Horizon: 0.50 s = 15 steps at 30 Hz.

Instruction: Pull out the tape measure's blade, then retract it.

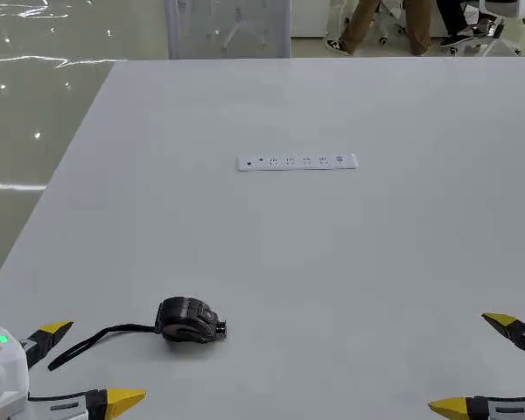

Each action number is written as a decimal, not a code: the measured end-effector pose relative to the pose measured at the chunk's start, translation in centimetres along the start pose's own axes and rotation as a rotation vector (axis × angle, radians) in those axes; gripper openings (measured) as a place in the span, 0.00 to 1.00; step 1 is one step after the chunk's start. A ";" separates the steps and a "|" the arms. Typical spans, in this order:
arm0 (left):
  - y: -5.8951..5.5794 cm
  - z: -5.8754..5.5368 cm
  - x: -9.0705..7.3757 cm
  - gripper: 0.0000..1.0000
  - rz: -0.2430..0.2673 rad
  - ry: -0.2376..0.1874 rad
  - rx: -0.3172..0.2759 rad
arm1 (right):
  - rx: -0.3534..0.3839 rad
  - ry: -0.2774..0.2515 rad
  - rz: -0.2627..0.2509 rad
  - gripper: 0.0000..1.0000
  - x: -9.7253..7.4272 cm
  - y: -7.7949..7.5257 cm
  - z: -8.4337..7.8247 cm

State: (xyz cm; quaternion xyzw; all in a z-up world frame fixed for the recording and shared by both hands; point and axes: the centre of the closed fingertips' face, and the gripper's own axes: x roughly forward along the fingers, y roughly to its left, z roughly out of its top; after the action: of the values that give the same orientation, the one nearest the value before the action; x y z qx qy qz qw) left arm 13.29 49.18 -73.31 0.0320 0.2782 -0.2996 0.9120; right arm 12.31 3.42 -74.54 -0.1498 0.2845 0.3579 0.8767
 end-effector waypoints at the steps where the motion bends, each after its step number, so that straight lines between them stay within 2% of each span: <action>1: 0.0 0.0 0.0 1.00 0.000 0.001 0.000 | -0.001 0.000 0.000 1.00 0.1 0.0 0.0; 6: 0.0 0.2 0.2 1.00 0.007 -0.013 0.026 | -0.004 0.002 0.006 1.00 0.3 0.2 0.2; 10: -0.2 0.5 0.6 1.00 -0.020 0.013 0.056 | -0.014 -0.007 0.017 1.00 0.8 0.3 1.1; 12: -0.1 0.5 0.9 1.00 -0.035 0.042 0.063 | -0.023 -0.014 0.029 1.00 1.1 0.5 1.8; 15: 0.0 0.4 1.6 1.00 -0.072 0.119 0.134 | -0.043 -0.021 0.053 1.00 1.9 0.8 2.9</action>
State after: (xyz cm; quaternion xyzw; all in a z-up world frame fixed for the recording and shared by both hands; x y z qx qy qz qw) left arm 14.58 48.29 -73.80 0.1006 0.3121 -0.3476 0.8784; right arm 13.94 6.38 -73.43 -0.1573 0.2714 0.3888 0.8663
